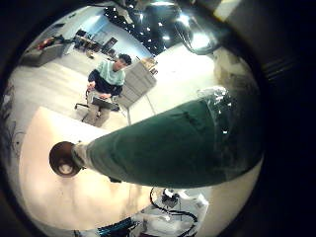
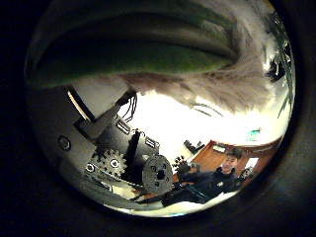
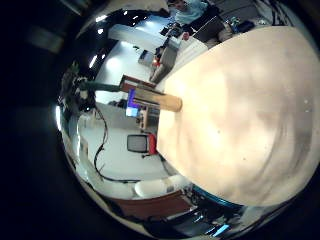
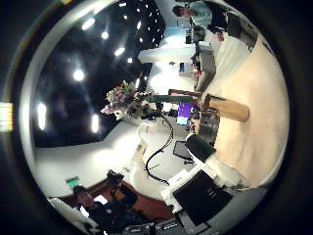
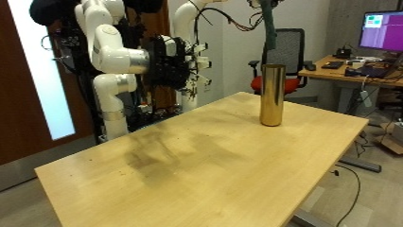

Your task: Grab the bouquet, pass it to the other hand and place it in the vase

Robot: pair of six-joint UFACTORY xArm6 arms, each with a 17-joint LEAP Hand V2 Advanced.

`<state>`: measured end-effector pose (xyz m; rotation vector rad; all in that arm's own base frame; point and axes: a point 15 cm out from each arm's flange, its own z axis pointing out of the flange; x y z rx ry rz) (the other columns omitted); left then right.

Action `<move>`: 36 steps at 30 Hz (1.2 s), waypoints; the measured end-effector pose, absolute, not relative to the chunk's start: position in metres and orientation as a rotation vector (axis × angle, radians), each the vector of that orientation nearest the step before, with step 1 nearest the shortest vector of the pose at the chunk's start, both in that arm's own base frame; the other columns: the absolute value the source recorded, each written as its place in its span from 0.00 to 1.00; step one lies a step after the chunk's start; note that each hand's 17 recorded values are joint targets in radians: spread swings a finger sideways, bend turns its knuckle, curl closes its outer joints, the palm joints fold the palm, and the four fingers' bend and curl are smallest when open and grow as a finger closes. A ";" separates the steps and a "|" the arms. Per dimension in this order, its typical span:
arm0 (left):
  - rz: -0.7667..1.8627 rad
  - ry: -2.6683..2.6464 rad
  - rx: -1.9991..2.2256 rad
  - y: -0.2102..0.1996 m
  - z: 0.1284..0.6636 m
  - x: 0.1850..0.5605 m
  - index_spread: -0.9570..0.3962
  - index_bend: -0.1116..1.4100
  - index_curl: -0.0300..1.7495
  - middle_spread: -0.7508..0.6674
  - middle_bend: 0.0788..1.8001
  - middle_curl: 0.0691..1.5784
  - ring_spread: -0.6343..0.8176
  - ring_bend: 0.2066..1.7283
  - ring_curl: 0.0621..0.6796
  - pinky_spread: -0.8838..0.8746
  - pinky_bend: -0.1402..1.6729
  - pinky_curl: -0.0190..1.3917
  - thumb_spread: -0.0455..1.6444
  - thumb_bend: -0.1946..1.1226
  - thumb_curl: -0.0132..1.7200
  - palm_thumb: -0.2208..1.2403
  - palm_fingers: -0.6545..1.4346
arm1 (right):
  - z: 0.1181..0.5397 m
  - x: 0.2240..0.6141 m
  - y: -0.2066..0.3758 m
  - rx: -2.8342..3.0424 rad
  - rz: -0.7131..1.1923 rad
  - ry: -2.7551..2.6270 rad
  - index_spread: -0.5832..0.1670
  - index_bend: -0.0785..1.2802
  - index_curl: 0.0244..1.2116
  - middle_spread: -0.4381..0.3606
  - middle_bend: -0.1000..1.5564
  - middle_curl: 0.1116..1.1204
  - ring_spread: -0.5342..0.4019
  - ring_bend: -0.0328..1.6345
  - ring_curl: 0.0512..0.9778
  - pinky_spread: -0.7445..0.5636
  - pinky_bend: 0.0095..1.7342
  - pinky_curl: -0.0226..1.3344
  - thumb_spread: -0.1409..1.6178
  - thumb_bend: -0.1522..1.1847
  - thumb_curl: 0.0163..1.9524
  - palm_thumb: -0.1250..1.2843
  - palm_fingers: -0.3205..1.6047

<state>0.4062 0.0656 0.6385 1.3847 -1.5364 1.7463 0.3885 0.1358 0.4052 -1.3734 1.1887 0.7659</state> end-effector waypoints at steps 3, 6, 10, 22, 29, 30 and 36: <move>1.747 -1.527 1.403 0.073 0.629 0.414 0.20 0.20 0.94 0.16 0.59 0.62 0.15 0.79 0.86 0.18 0.70 0.52 0.12 0.13 0.56 0.94 0.82 | 0.405 0.388 0.138 -1.376 0.772 1.187 0.39 0.17 0.19 0.70 0.19 0.22 0.73 0.35 0.19 0.86 0.34 0.24 0.59 0.09 0.24 0.65 0.21; 1.735 -1.521 1.410 0.074 0.623 0.418 0.21 0.20 0.94 0.16 0.59 0.62 0.15 0.79 0.86 0.18 0.70 0.52 0.12 0.13 0.57 0.94 0.82 | 0.404 0.391 0.137 -1.374 0.775 1.189 0.39 0.17 0.19 0.70 0.19 0.22 0.73 0.35 0.19 0.86 0.33 0.23 0.59 0.09 0.24 0.65 0.21; 1.723 -1.522 1.416 0.076 0.616 0.422 0.21 0.20 0.94 0.16 0.59 0.62 0.15 0.79 0.86 0.18 0.70 0.52 0.12 0.13 0.57 0.94 0.82 | 0.399 0.390 0.141 -1.377 0.793 1.188 0.39 0.17 0.19 0.70 0.19 0.22 0.73 0.35 0.19 0.86 0.33 0.23 0.59 0.09 0.24 0.65 0.21; 1.676 -1.487 1.452 0.082 0.583 0.428 0.26 0.19 0.95 0.16 0.59 0.62 0.15 0.79 0.87 0.17 0.70 0.53 0.12 0.13 0.57 0.95 0.82 | 0.395 0.392 0.141 -1.373 0.805 1.193 0.39 0.17 0.19 0.69 0.18 0.22 0.74 0.34 0.18 0.86 0.32 0.22 0.59 0.09 0.24 0.66 0.22; 1.675 -1.479 1.455 0.079 0.577 0.430 0.29 0.19 0.96 0.16 0.59 0.62 0.15 0.79 0.87 0.17 0.70 0.53 0.12 0.13 0.57 0.94 0.82 | 0.394 0.391 0.141 -1.373 0.806 1.193 0.39 0.17 0.19 0.69 0.18 0.22 0.74 0.33 0.18 0.86 0.31 0.22 0.60 0.09 0.24 0.66 0.22; 1.674 -1.481 1.451 0.078 0.577 0.430 0.30 0.19 0.96 0.16 0.59 0.62 0.15 0.79 0.87 0.17 0.70 0.53 0.12 0.13 0.57 0.94 0.82 | 0.393 0.390 0.142 -1.373 0.808 1.193 0.39 0.17 0.19 0.68 0.18 0.22 0.74 0.33 0.18 0.86 0.31 0.22 0.60 0.09 0.24 0.66 0.22; 1.678 -1.483 1.450 0.078 0.578 0.430 0.32 0.19 0.97 0.16 0.59 0.62 0.15 0.79 0.88 0.17 0.70 0.53 0.12 0.13 0.57 0.94 0.82 | 0.390 0.389 0.143 -1.370 0.816 1.197 0.39 0.17 0.19 0.68 0.18 0.22 0.74 0.33 0.18 0.86 0.30 0.22 0.60 0.09 0.25 0.67 0.22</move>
